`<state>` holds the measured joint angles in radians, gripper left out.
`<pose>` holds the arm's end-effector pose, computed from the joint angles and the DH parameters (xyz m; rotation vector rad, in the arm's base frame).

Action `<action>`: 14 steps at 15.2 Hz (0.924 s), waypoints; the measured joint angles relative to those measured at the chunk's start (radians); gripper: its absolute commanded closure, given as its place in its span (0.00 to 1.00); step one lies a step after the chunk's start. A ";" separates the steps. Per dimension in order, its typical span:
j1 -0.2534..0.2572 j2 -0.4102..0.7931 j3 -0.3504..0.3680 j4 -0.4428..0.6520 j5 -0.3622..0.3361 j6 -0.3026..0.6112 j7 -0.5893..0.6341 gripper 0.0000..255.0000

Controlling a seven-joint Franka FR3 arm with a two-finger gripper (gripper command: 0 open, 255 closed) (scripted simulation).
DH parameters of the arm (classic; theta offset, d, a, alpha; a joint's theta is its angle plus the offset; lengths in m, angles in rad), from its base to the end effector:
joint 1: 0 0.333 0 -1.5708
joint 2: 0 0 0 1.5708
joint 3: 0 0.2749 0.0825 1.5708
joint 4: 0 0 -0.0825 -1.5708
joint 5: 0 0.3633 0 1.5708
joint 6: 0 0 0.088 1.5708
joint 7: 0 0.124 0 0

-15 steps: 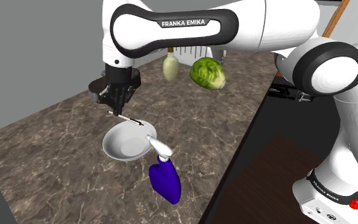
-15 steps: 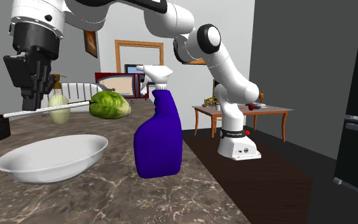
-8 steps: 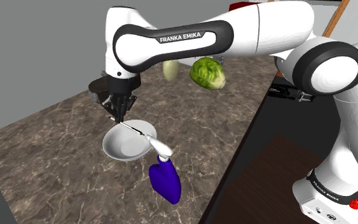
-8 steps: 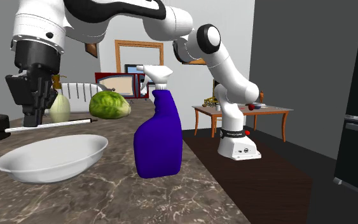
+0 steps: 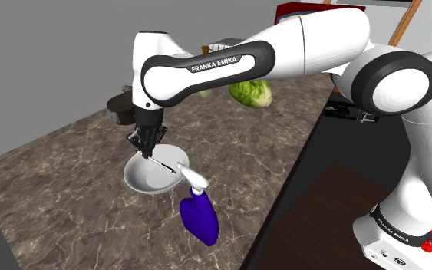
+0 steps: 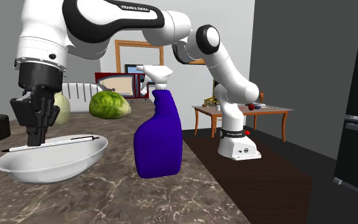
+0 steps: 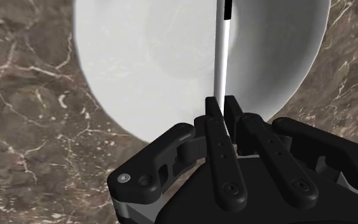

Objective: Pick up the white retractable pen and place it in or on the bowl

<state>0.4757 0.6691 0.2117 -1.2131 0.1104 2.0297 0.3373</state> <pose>0.5671 0.4296 0.3639 -2.8395 -0.3622 -0.0397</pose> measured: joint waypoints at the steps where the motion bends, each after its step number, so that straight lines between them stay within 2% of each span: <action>1: 0.000 0.002 0.000 -0.001 0.000 0.004 0.000 1.00; 6: 0.000 0.002 0.000 -0.005 0.000 0.008 -0.001 1.00; 7: 0.000 0.002 0.000 -0.005 0.000 0.008 -0.001 0.00; 14: -0.004 -0.009 0.000 -0.008 0.002 -0.001 -0.003 0.00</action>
<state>0.4721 0.6605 0.2120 -1.2211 0.1120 2.0289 0.3344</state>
